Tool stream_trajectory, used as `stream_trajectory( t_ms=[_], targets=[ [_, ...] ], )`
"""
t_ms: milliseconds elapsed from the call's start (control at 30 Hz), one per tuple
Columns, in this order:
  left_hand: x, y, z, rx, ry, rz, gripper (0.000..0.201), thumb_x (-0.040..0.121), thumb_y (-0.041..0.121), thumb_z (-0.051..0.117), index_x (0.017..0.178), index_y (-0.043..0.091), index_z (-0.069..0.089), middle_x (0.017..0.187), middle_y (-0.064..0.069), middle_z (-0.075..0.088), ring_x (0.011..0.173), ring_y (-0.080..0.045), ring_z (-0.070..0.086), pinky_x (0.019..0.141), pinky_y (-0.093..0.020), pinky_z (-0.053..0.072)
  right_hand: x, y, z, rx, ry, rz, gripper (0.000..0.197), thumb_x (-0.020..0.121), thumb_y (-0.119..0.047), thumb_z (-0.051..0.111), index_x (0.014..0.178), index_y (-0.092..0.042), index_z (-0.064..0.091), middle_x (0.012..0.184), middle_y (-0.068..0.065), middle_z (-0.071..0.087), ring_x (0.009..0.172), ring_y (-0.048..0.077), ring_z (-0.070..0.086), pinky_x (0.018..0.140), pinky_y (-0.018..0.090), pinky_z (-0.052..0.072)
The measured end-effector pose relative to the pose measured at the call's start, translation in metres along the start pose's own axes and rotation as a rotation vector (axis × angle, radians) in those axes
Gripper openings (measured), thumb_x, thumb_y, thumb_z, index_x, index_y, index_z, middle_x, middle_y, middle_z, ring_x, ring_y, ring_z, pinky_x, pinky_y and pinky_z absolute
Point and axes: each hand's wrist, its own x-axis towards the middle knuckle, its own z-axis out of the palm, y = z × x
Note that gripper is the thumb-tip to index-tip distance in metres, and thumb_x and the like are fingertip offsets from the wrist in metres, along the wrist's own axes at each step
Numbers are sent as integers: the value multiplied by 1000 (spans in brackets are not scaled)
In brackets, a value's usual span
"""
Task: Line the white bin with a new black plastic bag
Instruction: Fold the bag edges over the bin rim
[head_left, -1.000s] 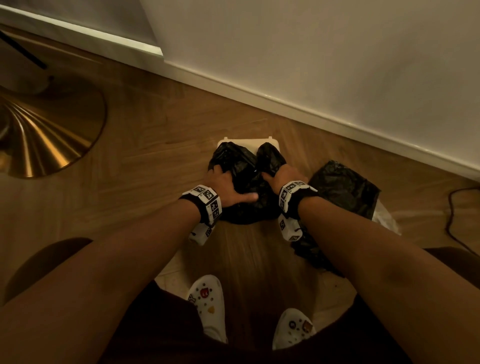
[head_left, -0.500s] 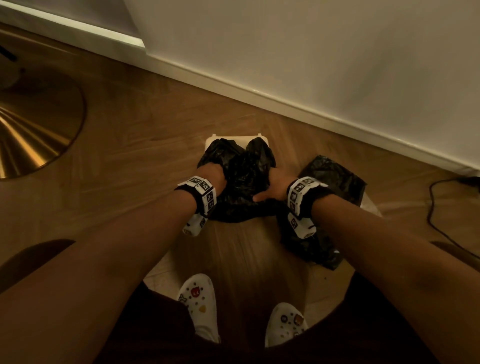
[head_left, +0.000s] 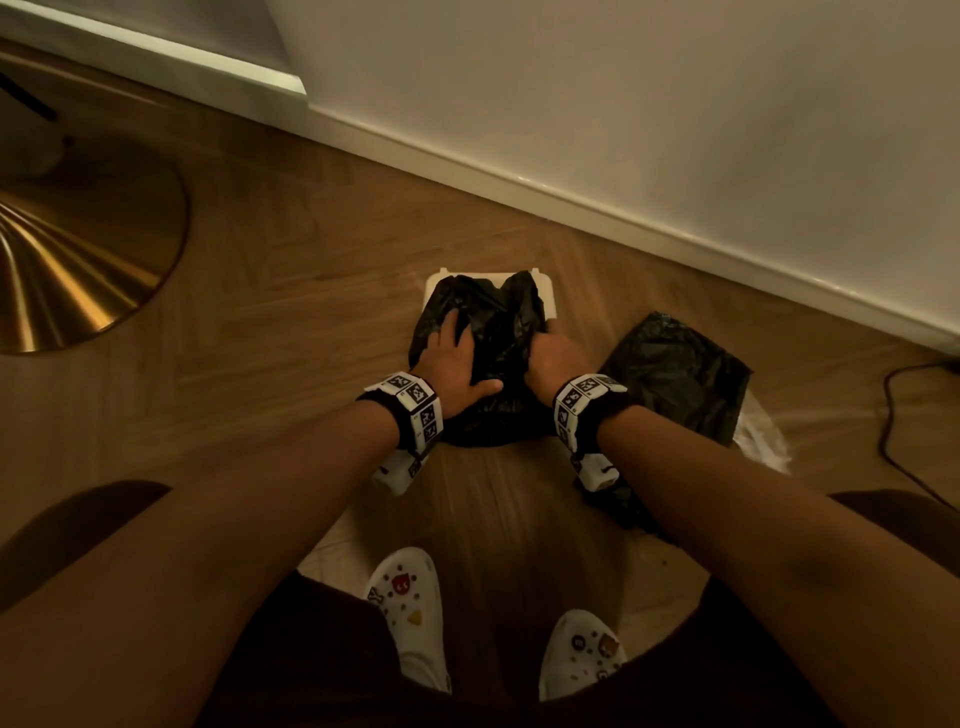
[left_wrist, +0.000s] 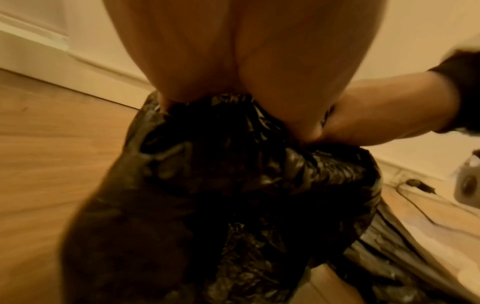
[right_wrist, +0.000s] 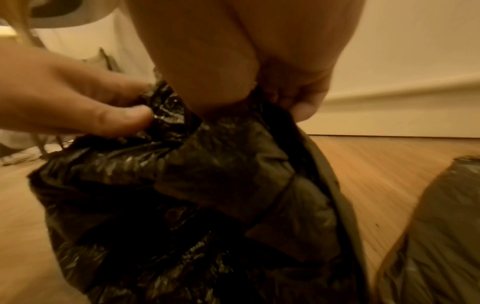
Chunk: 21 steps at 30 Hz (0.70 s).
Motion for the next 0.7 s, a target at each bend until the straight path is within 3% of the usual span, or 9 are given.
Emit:
stream_trajectory(
  t_ms=[100,167,233,300,367,433,533,633,700],
  targets=[
    [-1,5,1,-27,16,-22,101,80,54,70,153,9,17,158,-15,23,139,-38,29,116,-47,28,-2,-7,-1,64,-3,-56,32,97,-26,48,125,-11,55,122,14,54,89,33,63,76,40,54],
    [-1,7,0,-176,48,-42,112,75,47,77,155,9,8,155,-14,30,138,-36,31,116,-47,29,-2,-10,1,228,9,-27,51,97,-29,50,141,-8,39,113,13,61,91,30,65,80,41,55],
    [3,7,0,-325,55,-55,124,70,46,81,155,21,-6,155,-11,32,139,-35,33,116,-50,30,0,-11,1,386,10,33,64,96,-30,51,151,-9,27,113,10,62,96,26,64,87,40,54],
    [13,2,5,-318,55,-65,110,70,61,71,153,35,4,147,-7,44,133,-35,43,110,-53,37,6,-8,3,363,-21,20,48,98,-25,51,142,-6,45,125,15,62,110,31,63,97,42,51],
    [26,-4,14,-197,-34,-90,74,75,72,47,140,38,34,130,-4,55,121,-36,53,101,-53,43,6,-5,4,250,-141,-5,33,101,-20,48,128,-5,60,127,19,63,113,33,61,99,38,48],
    [23,5,7,-125,-99,-89,53,82,62,33,122,34,54,124,-5,58,115,-38,54,99,-55,43,2,-3,4,160,-204,-74,30,102,-19,46,119,-3,65,122,20,65,111,33,61,93,33,47],
    [15,16,-4,-173,-91,-134,39,94,37,38,117,17,63,125,-11,61,116,-40,52,102,-54,42,-8,-2,-5,359,-205,-120,26,95,-26,64,113,-8,69,111,15,69,104,29,65,85,31,48],
    [18,19,-13,-212,-76,-225,35,96,29,43,114,8,64,120,-16,65,112,-38,59,98,-46,47,-18,3,-20,644,-197,-141,56,83,-33,78,131,-11,58,126,10,64,116,24,61,97,34,48],
    [22,21,-19,-223,-93,-257,35,97,25,46,114,2,65,117,-19,66,111,-36,61,95,-40,49,-27,6,-25,694,-121,-208,101,75,-43,82,153,-15,25,153,8,39,138,21,42,112,34,38]
  ],
)
